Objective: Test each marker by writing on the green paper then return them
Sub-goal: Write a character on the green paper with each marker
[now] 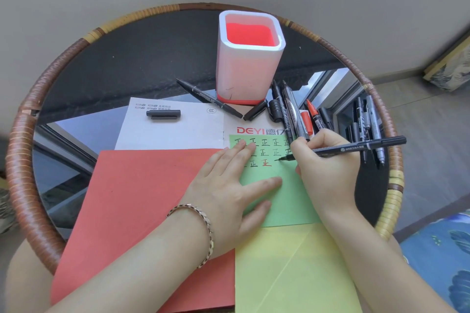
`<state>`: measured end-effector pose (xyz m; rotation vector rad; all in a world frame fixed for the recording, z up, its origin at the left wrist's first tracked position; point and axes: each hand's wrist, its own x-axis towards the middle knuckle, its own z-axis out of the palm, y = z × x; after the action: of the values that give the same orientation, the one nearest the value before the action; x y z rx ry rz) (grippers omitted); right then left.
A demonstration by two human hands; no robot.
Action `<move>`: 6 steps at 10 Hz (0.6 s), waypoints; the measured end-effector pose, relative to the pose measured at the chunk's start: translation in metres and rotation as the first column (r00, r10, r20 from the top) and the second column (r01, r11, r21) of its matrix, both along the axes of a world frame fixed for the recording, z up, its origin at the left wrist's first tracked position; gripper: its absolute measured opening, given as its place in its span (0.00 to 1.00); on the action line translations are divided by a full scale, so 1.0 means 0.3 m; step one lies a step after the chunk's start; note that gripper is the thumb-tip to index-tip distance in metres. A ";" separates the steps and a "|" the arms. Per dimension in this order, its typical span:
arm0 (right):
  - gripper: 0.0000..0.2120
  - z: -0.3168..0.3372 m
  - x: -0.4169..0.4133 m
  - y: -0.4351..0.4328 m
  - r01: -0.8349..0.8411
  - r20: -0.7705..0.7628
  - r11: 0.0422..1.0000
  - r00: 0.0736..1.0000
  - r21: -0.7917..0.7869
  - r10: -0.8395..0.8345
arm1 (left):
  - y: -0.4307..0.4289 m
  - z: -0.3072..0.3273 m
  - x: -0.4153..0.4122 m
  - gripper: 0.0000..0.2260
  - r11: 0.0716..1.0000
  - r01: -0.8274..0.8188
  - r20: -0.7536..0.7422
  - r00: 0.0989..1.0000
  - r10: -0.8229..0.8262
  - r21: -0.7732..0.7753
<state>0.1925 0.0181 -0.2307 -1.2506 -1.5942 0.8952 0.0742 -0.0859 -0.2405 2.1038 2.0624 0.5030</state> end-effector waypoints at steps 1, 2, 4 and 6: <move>0.14 0.003 0.000 0.000 -0.016 0.008 1.000 1.000 0.003 0.016 | 0.000 -0.002 0.000 0.17 1.000 0.000 -0.001 1.000 0.000 -0.002; 0.14 -0.002 -0.001 0.000 -0.028 0.018 1.000 0.999 -0.003 0.028 | 0.001 -0.002 0.000 0.17 1.000 0.001 -0.002 1.000 -0.001 -0.003; 0.12 -0.003 0.000 -0.004 -0.009 0.005 0.999 1.000 -0.043 0.010 | 0.000 -0.005 -0.002 0.17 1.000 0.002 0.001 1.000 -0.002 0.001; 0.12 -0.008 0.003 -0.002 -0.009 0.000 0.999 1.000 -0.031 0.009 | 0.001 -0.006 -0.001 0.17 1.000 0.003 0.002 1.000 -0.003 -0.002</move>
<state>0.1935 0.0175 -0.2331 -1.2659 -1.5924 0.9281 0.0739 -0.0857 -0.2423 2.1041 2.0575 0.5025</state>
